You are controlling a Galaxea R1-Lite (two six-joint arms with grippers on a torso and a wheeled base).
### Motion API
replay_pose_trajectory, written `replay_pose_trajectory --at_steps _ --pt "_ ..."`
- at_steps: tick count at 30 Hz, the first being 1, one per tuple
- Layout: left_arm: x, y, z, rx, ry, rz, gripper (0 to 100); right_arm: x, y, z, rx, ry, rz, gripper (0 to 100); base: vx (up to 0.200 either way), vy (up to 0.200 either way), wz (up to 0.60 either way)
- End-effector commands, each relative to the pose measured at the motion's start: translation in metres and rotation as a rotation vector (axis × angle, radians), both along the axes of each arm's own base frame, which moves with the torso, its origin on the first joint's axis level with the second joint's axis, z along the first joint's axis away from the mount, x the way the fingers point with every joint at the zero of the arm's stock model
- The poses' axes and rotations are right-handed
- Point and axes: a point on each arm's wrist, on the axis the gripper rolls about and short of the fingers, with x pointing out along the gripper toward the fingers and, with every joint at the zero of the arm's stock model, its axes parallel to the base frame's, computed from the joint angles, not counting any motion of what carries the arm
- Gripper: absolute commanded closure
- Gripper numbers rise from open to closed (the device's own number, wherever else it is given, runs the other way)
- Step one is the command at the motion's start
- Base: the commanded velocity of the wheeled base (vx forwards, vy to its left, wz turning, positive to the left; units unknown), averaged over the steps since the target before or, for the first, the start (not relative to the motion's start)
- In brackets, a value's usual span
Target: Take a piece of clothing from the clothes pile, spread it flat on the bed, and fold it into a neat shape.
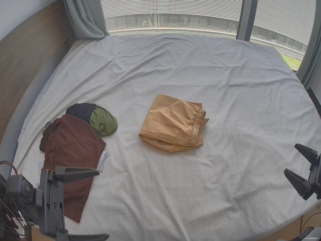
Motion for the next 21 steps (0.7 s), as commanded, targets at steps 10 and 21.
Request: replay_pose_trajectory --at_steps 10,21 --pt "-0.062 0.029 -0.005 0.013 0.055 0.022 0 -0.073 -0.001 -0.018 0.041 -0.077 0.007 0 0.000 0.000 0.00" --pt "-0.108 0.055 -0.027 -0.013 0.083 0.228 0 -0.114 -0.003 -0.064 0.062 -0.050 -0.055 0 0.000 0.000 0.00"
